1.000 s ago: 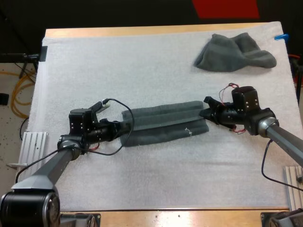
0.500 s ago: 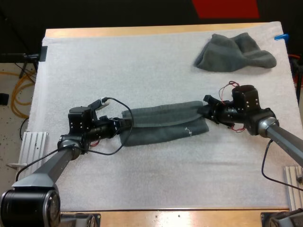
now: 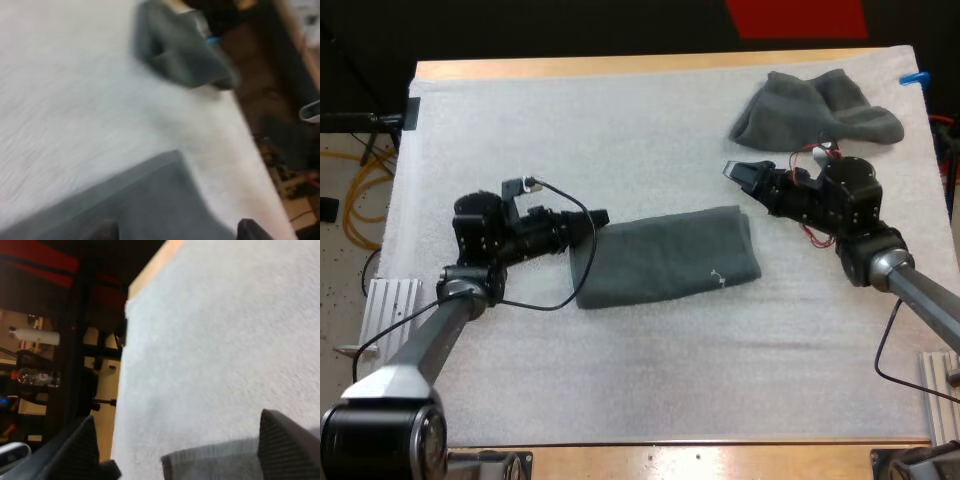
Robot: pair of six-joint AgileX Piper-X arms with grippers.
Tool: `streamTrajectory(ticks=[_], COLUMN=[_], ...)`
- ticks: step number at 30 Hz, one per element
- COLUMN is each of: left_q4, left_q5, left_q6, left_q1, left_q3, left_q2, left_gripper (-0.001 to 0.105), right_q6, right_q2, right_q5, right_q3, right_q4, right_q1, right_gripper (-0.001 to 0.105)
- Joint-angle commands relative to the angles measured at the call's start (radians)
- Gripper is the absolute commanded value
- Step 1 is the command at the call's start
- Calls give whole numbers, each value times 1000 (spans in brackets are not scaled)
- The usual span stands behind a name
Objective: Pick towel from pile fold and stack
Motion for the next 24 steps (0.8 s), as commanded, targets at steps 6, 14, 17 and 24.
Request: streamTrajectory(ticks=[6, 14, 17, 24], left_q4=[16, 231, 362, 733], left_q5=[22, -56, -146, -289], left_q6=[2, 118, 163, 260], left_q1=[0, 0, 0, 0], left_q3=[-13, -13, -13, -13], left_q2=[-159, -429, -534, -762], left_gripper=[49, 57, 70, 73], right_q6=[-189, -432, -501, -693], right_q2=[-118, -256, -304, -361], right_q5=[44, 165, 237, 389], right_q3=[-25, -73, -90, -176], right_q4=[183, 557, 670, 949], right_q1=[-1, -1, -1, -1], right_gripper=[65, 65, 71, 79])
